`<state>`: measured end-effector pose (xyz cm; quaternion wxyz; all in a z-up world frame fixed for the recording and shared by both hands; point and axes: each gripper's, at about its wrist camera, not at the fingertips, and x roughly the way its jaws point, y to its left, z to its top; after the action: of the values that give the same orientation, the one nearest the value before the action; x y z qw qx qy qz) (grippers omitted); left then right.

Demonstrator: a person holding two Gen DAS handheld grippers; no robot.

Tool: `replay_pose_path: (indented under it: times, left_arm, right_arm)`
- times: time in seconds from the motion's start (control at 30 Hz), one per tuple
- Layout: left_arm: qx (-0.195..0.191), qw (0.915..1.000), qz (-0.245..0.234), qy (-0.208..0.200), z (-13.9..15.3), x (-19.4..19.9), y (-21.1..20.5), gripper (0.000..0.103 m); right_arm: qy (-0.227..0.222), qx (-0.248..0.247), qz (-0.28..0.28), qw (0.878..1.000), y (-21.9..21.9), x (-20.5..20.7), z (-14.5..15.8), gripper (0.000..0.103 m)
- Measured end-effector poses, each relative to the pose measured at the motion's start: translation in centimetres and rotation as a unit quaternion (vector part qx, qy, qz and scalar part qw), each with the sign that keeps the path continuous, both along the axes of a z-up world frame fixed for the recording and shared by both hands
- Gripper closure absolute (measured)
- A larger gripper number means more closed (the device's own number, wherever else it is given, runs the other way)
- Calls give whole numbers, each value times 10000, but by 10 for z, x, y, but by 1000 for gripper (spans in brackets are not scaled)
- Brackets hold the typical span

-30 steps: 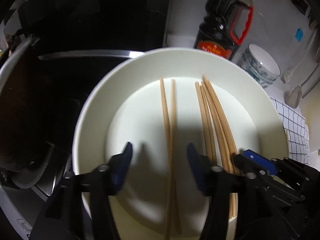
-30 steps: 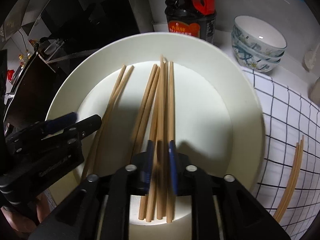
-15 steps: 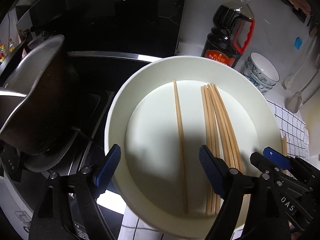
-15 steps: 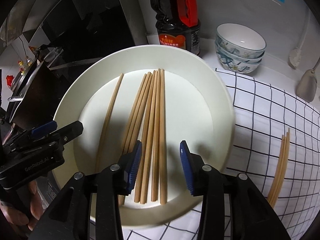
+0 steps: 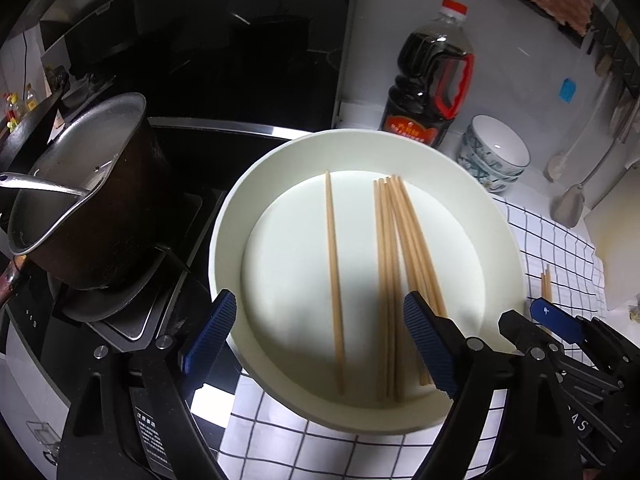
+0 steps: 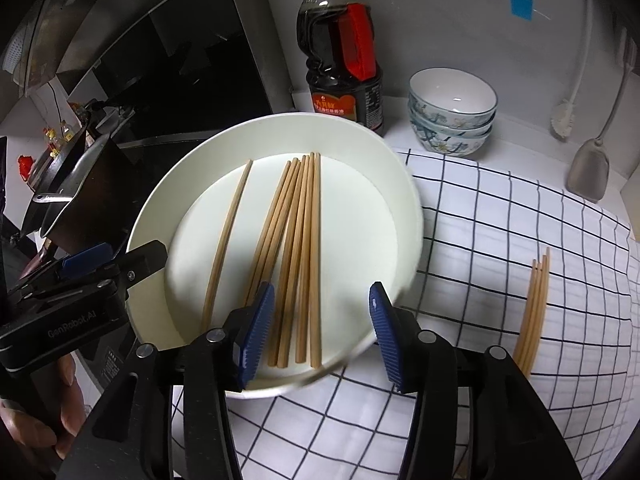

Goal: Organize utensils
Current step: 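Withdraw both open tools from the dish toward the remaining chopsticks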

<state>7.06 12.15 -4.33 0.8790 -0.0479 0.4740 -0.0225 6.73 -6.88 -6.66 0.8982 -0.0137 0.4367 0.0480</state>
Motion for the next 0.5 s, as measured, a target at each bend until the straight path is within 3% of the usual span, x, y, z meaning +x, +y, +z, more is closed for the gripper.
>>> replay_pose_path:
  times: [0.5]
  left_arm:
    - [11,9995,-276,-145,16,-25,-41,17]
  right_arm:
    - [-253,44,-240,9994,-39,-43,16,50]
